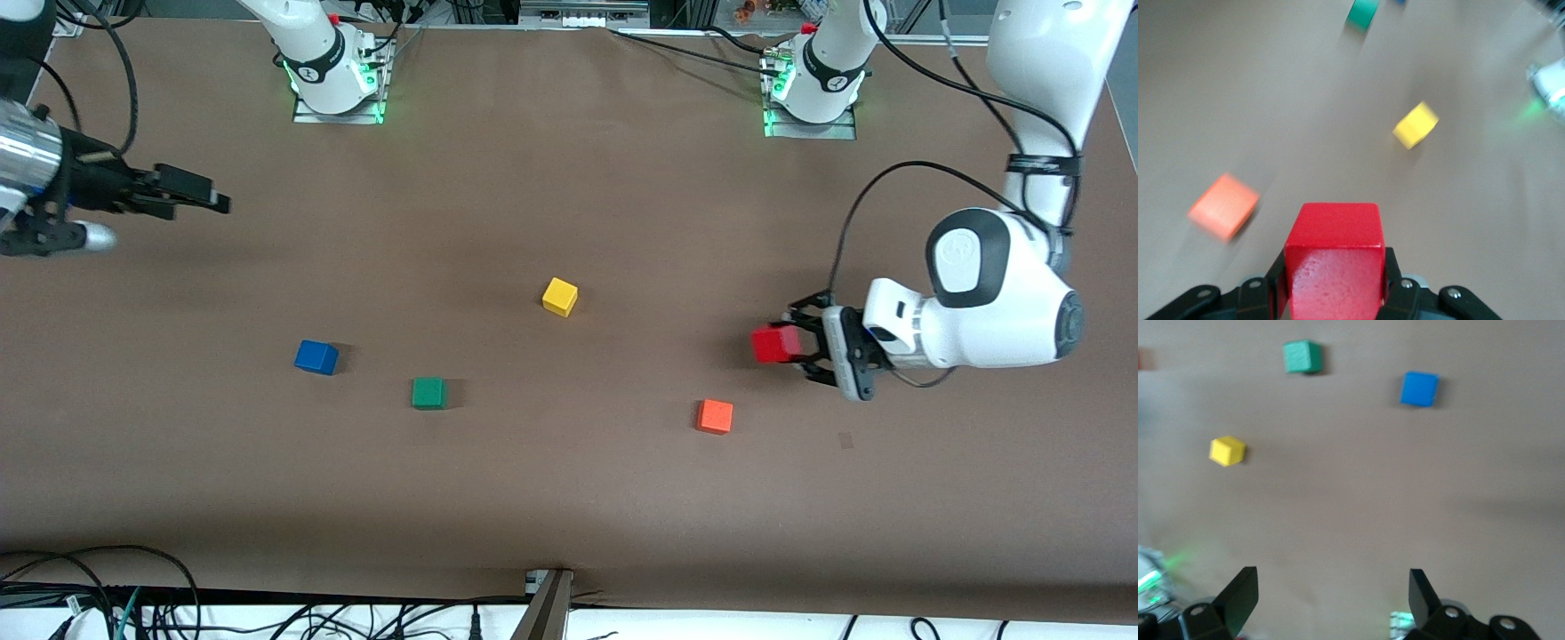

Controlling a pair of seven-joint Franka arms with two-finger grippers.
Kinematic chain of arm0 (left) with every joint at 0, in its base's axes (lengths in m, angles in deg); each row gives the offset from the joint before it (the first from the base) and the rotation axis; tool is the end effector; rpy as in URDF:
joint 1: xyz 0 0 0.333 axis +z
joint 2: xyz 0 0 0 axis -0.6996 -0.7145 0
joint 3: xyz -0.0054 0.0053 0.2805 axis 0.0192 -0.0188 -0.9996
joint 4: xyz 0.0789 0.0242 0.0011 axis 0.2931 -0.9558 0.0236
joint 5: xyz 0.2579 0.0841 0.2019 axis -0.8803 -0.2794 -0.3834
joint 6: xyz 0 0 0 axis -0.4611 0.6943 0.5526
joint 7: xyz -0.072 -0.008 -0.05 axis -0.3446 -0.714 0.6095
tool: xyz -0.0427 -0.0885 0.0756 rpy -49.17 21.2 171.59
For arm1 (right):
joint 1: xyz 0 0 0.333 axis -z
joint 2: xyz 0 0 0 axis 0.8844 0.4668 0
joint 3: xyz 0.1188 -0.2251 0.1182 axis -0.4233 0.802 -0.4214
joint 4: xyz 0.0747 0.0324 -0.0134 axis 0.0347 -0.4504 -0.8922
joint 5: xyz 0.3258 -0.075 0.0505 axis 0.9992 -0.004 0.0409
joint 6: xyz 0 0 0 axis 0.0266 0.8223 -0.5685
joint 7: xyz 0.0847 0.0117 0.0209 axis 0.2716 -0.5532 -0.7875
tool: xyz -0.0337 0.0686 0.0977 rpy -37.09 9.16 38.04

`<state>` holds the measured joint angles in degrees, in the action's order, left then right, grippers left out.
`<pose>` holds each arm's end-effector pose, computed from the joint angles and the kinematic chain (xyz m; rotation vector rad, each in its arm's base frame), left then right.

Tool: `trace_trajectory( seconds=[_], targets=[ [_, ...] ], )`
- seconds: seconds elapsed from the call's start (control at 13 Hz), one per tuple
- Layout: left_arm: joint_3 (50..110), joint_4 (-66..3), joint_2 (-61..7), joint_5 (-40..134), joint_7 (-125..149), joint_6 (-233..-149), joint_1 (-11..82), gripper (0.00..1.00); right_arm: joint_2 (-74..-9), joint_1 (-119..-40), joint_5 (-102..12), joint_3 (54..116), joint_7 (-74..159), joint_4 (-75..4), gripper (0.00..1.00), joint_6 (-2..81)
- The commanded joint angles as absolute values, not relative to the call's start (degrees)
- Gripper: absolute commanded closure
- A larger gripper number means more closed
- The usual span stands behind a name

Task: Pass red block to right arm, stack on blue
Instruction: 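Lift the red cube with the left gripper while the right gripper approaches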

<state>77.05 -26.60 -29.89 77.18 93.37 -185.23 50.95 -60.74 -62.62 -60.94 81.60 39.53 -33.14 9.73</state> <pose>0.5841 -0.1297 0.3226 2.0314 -1.2756 0.2920 0.4959 0.0345 0.4897 -2.7451 0.0233 0.3557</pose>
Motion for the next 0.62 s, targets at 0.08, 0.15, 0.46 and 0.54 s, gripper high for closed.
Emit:
trace_trajectory(
  seconds=[0.08, 0.15, 0.46, 0.54],
  targets=[
    [80.35, -27.00, -30.63, 97.30, 98.55, -184.95, 48.81, 1.00, -52.53, -64.37, -44.45, 81.51, 39.27, -32.74, 0.00, 8.69],
    [80.35, -27.00, -31.24, 103.02, 100.39, -185.12, 46.62, 1.00, -50.77, -64.63, -37.85, 81.51, 39.28, -32.74, 0.00, 8.95],
    [80.35, -26.91, -33.17, 121.40, 107.68, -185.56, 40.63, 1.00, -49.26, -67.96, -17.89, 81.42, 39.19, -40.27, 0.00, 20.52],
    [80.35, -26.82, -33.79, 125.62, 110.05, -185.65, 39.14, 1.00, -49.26, -69.46, -13.22, 81.42, 39.27, -41.69, 0.00, 23.08]
  ],
)
